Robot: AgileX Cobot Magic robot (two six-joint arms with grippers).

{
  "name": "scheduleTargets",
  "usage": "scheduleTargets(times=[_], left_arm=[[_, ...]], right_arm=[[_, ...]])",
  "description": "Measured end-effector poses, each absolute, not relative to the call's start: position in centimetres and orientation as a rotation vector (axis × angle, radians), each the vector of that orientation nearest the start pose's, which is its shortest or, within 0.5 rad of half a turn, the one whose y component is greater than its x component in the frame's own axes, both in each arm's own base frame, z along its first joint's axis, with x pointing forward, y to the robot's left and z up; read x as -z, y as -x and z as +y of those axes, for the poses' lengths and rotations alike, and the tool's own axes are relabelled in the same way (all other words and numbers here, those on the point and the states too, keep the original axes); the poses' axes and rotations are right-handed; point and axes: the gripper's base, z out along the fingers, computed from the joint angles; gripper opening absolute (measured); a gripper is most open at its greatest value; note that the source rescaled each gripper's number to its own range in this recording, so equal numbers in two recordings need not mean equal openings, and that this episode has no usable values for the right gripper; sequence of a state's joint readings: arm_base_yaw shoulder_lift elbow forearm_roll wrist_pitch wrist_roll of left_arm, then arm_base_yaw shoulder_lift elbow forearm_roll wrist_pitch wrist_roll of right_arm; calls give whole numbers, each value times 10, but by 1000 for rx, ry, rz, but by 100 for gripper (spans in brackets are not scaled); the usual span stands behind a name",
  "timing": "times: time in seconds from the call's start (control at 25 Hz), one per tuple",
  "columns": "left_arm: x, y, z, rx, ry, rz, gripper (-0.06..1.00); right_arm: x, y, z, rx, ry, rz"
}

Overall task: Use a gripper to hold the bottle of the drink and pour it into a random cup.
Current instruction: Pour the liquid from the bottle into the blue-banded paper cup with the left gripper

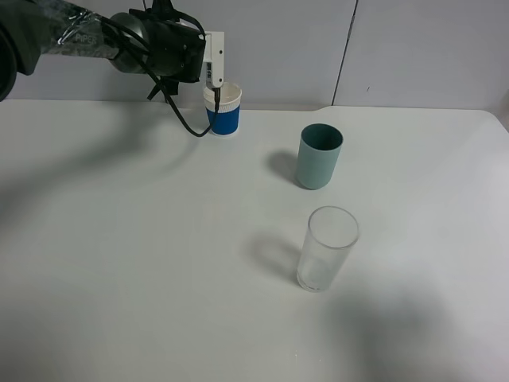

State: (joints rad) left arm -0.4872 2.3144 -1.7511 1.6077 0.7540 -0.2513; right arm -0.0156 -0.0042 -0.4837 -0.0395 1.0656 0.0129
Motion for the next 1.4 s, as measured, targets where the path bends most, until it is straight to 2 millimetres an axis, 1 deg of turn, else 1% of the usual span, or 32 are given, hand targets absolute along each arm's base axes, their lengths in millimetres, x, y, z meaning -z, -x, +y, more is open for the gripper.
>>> scheduleTargets(times=[0.16, 0.28, 0.48, 0.8, 1.12, 1.4], left_arm=[[-170, -479, -184, -1289, -1392, 1646, 7], [-165, -478, -180, -1274, -1396, 1663, 7], [-165, -481, -173, -1278, -1376, 1679, 7], [-163, -482, -167, -1279, -1361, 1698, 7], [-164, -483, -167, -1287, -1346, 1681, 7], [-158, -479, -166, -1290, -1355, 1671, 7]], right_arm=[[-272, 4, -3, 49, -31, 2061], [-272, 4, -3, 49, -31, 2061], [-272, 4, -3, 49, -31, 2061], [-272, 4, -3, 49, -31, 2061], [-272, 4, -3, 49, -31, 2061], [-272, 4, -3, 49, -31, 2061]])
